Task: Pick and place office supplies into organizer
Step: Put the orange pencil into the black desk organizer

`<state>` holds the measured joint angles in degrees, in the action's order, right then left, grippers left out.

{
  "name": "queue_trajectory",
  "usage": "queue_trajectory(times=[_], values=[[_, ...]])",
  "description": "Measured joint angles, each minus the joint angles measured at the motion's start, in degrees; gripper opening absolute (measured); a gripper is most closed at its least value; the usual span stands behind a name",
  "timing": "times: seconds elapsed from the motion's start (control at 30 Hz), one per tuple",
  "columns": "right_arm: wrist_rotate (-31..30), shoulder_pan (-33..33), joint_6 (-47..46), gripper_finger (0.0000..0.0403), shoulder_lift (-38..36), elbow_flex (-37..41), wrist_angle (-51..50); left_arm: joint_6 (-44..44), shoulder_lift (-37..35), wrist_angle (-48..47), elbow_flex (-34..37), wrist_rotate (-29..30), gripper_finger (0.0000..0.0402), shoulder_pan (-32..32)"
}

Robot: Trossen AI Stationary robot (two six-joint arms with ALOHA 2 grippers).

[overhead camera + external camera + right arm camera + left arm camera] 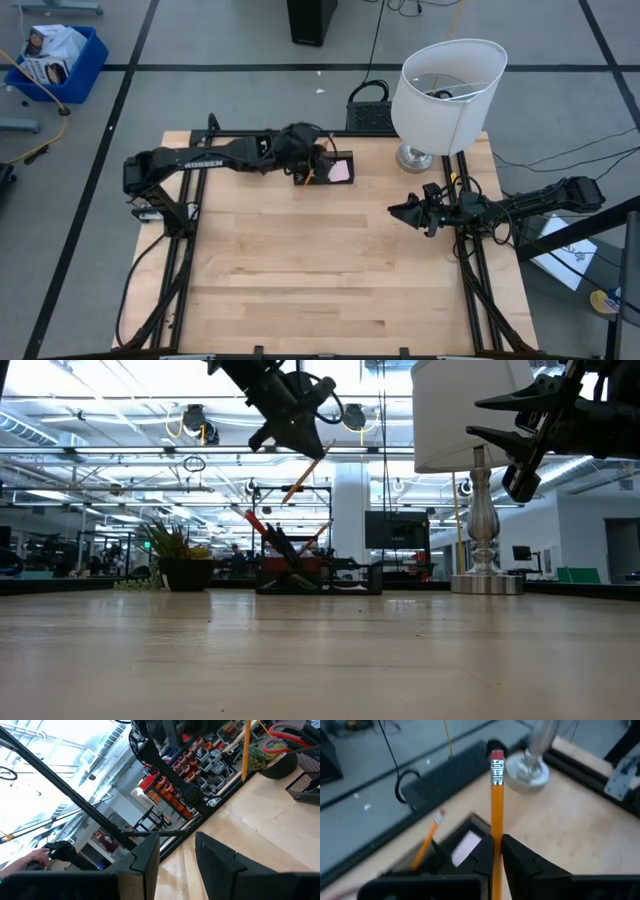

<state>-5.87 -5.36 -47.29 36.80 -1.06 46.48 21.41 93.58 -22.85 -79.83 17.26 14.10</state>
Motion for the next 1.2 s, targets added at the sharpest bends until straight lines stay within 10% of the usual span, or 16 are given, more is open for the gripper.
queue_trajectory(times=[0.8, 1.2], values=[[-0.02, 0.0, -0.01, 0.0116, 0.02, 0.02, -0.03, -15.61, 0.04, 37.31, 14.44, 6.92, 0.0016, 9.14], [-0.02, 0.0, 0.0, 0.0116, 0.02, 0.0, -0.03, -14.13, 1.83, 40.08, 18.77, 7.25, 0.0039, 8.75]])
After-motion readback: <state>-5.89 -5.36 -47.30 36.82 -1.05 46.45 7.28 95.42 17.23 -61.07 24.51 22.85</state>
